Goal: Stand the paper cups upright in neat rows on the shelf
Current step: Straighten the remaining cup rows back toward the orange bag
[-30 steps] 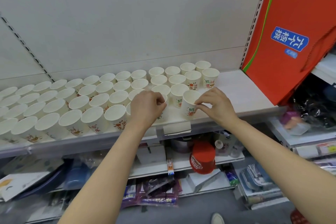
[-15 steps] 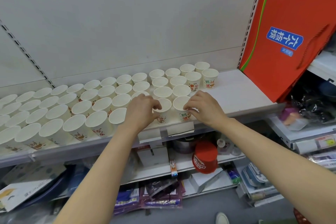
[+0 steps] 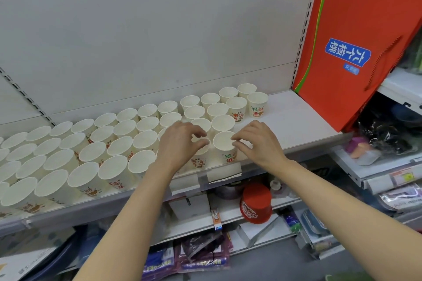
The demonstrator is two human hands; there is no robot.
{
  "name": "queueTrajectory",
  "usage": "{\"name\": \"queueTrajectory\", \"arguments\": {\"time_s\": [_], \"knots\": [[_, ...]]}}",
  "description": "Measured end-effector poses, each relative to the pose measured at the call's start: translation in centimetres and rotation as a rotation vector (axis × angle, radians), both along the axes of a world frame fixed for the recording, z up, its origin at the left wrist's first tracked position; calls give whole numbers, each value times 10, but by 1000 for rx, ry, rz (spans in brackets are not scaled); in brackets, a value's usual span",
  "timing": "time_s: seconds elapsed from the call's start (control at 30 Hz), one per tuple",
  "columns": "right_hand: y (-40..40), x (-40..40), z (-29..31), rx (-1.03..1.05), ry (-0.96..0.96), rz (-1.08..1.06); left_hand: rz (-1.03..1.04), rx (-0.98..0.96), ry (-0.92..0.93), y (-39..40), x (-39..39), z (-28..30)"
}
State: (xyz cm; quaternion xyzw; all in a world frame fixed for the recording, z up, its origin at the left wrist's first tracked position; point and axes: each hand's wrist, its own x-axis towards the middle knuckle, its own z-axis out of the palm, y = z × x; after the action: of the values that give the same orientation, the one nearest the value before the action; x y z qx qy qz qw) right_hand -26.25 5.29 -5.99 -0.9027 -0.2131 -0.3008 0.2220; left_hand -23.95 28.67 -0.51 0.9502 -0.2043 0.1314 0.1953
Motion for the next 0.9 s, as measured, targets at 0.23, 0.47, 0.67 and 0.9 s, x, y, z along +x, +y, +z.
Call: {"name": "queueTrajectory", "arguments": {"time_s": [0.23,0.47,0.67,0.9], "knots": [[-63,45,10,-5,-11,-249,44,41,-46,-59,57,15],[-105,92,8,-45,104,-299,-11,211,28,-125,110,2],[-116,117,12,-132,150,-219,0,331,17,-140,124,-6],[-119,132,11,-147,170,-162,-6,318,-1,-146,127,-8]]}}
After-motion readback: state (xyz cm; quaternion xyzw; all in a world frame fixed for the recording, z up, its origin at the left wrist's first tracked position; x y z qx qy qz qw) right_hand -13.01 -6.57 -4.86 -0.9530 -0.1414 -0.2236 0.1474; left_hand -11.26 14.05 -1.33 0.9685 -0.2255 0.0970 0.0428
